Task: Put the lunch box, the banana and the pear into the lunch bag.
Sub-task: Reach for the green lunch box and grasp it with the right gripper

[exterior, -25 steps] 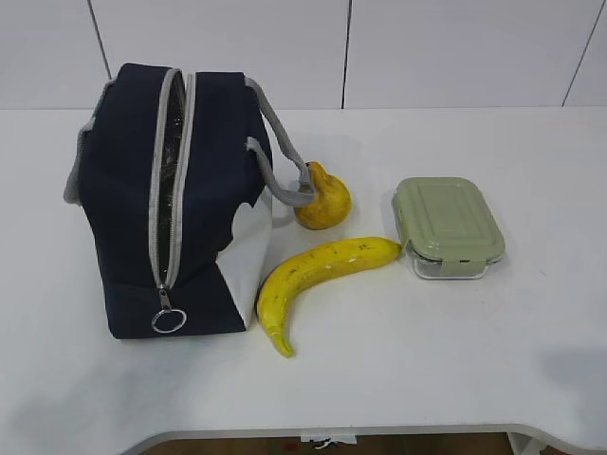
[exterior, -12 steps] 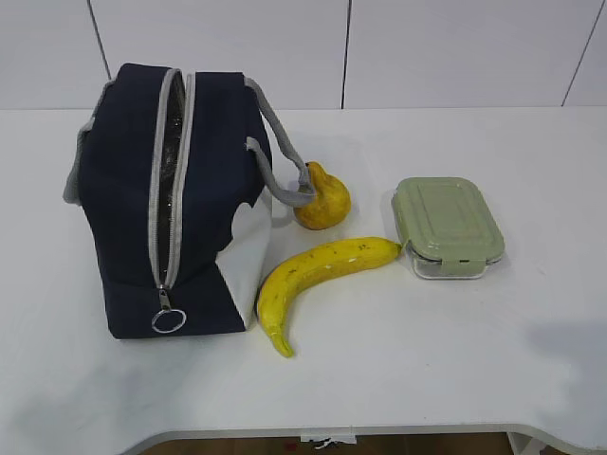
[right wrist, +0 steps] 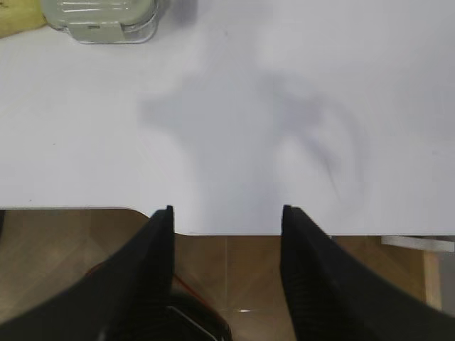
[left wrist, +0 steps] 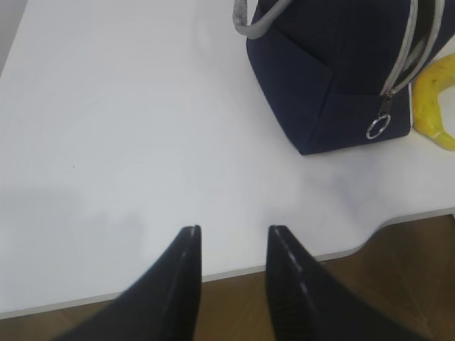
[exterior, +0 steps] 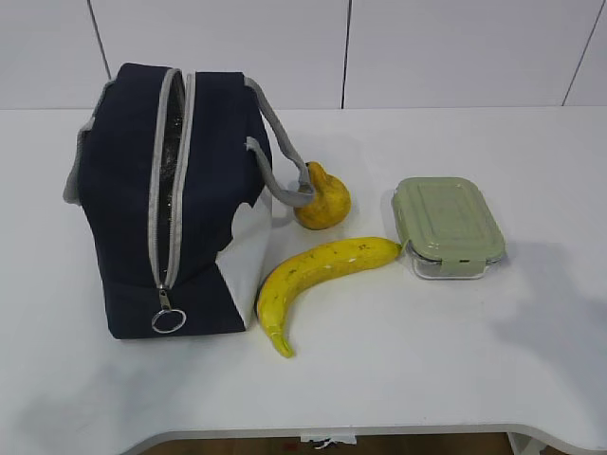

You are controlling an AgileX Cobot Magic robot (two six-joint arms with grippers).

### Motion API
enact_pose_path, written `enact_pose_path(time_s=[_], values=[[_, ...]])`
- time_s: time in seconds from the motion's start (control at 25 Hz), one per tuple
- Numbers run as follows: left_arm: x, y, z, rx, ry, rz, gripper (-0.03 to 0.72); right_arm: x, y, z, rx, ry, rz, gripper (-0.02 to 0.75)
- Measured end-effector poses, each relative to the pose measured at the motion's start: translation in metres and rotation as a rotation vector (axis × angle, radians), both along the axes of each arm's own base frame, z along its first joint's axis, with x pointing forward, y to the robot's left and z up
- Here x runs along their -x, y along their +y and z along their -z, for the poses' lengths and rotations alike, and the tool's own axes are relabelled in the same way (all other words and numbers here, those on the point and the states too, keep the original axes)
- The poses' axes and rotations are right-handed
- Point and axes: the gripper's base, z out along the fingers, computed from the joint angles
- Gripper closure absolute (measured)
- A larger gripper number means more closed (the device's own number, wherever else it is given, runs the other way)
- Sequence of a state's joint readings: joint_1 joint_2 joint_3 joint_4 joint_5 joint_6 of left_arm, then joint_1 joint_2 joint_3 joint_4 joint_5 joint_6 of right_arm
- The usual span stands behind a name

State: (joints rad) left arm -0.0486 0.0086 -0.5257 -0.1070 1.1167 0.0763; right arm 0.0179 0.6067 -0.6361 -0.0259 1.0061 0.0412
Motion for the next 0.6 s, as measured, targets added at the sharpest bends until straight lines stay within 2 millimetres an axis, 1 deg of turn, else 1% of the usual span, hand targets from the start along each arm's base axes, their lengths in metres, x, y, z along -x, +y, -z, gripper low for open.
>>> enact_pose_path(time_s=[0.12,0.4,0.44,0.52,0.6], values=[[0.000,0.000,0.000,0.000,0.000,0.000,0.449,-0.026,0.002,0.002,-0.028,0.074,0.003,0.356],[0.000,0.000,0.000,0.000,0.000,0.000,0.449,-0.095,0.005,0.010,-0.059,0.215,0.033,0.356],[0.000,0.000,0.000,0.000,0.000,0.000,0.449,-0.103,0.005,0.010,-0.061,0.225,0.035,0.356],[0.000,0.000,0.000,0.000,0.000,0.000,0.449,-0.126,0.001,0.011,-0.103,0.245,0.060,0.356],[0.000,0.000,0.000,0.000,0.000,0.000,0.449,-0.145,-0.006,0.015,-0.170,0.263,0.073,0.356]])
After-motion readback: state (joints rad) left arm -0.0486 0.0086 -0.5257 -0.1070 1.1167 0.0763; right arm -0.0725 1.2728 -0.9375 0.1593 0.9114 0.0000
